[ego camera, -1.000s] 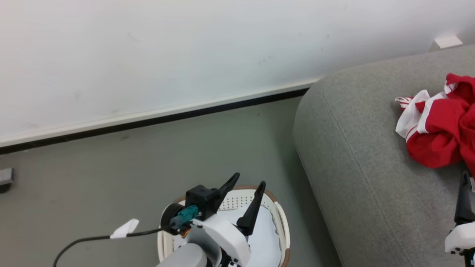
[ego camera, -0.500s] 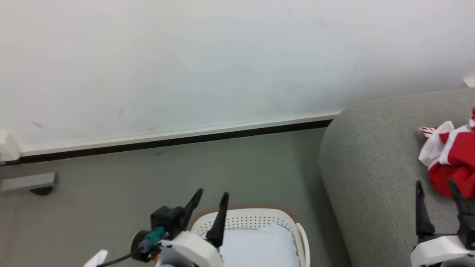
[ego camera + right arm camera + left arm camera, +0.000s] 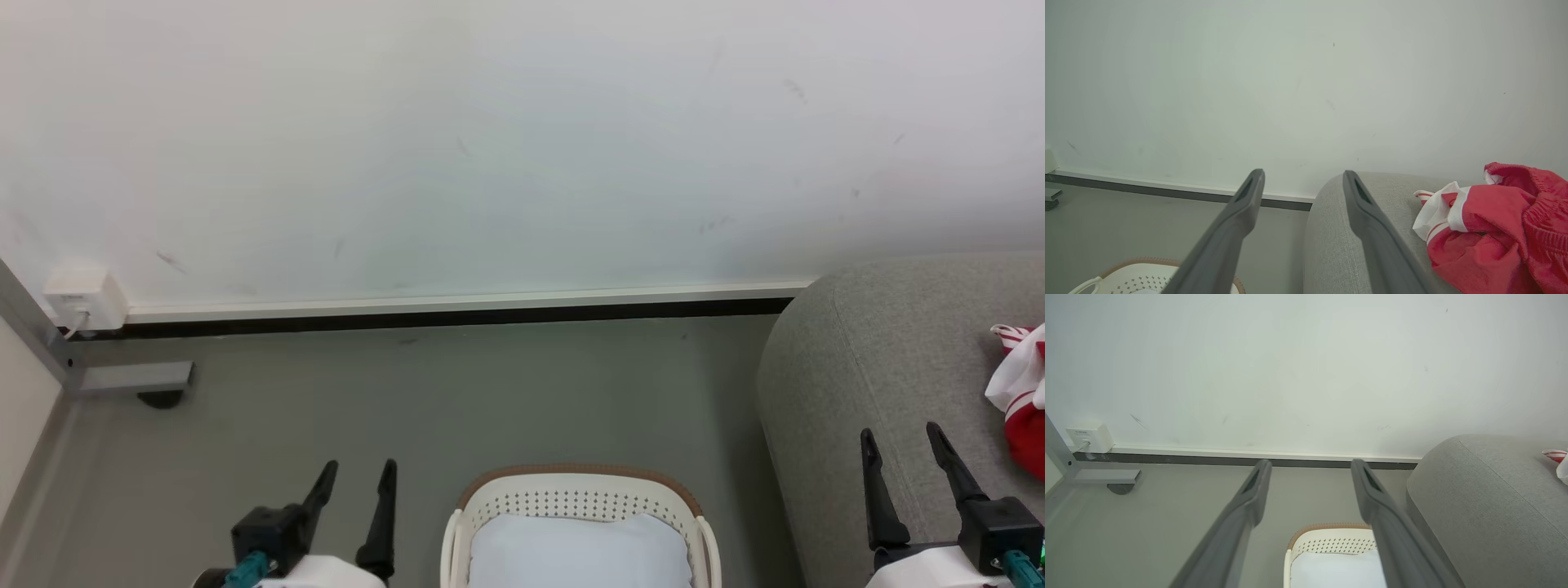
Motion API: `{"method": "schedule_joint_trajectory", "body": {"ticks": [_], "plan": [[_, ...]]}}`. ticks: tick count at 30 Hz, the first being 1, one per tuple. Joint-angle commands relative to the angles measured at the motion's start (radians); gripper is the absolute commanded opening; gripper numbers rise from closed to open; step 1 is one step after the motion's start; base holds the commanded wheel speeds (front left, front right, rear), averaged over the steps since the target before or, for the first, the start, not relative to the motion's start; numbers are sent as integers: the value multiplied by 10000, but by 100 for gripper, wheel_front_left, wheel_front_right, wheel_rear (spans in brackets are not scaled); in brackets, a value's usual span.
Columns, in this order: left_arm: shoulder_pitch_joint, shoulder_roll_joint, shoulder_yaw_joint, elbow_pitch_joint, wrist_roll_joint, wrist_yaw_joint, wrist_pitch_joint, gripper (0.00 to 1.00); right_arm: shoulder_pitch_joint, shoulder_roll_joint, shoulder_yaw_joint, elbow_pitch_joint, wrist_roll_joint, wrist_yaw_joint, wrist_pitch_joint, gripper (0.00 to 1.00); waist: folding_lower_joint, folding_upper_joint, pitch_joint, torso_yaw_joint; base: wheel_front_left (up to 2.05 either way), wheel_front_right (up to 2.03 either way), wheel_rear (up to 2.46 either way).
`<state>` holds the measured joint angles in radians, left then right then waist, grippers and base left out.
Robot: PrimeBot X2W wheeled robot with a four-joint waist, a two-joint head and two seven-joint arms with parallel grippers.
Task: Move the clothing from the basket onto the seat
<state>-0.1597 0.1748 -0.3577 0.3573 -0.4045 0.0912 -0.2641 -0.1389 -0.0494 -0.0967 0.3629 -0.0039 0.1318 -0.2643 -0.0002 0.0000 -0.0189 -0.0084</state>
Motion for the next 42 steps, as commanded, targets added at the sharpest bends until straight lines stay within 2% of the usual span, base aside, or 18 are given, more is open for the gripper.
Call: {"method": "schedule_joint_trajectory", "body": {"ticks": [1, 9, 17, 18, 23, 42], "plan": [[158, 30, 109, 33, 116, -49, -3, 100, 143, -27, 29, 49, 76, -23, -1, 100, 2, 0, -20, 22, 0, 0, 0], [699, -240, 1380, 96, 908, -451, -4, 100, 307, -23, 438, 474, 487, -23, -1, 100, 2, 0, -155, 104, 0, 0, 0], [1013, -624, 2108, 164, 1465, -867, -4, 100, 489, -22, 444, 648, 688, -23, -1, 100, 2, 0, -252, 237, 0, 0, 0], [902, -672, 2122, 172, 1408, -900, 0, 0, 394, -2, 454, 626, 609, 0, 0, 0, 2, 0, -253, 238, 0, 0, 0], [1128, -759, 2136, 555, 1317, -920, 56, 0, 517, 110, 434, 1002, 705, 2, 52, 0, 2, 0, -254, 252, 0, 0, 0], [931, -873, 2788, 145, -1973, -1242, 981, 0, 435, 71, 281, 453, 4514, -2, 973, 0, 2, 0, -186, 226, 0, 0, 0]]}}
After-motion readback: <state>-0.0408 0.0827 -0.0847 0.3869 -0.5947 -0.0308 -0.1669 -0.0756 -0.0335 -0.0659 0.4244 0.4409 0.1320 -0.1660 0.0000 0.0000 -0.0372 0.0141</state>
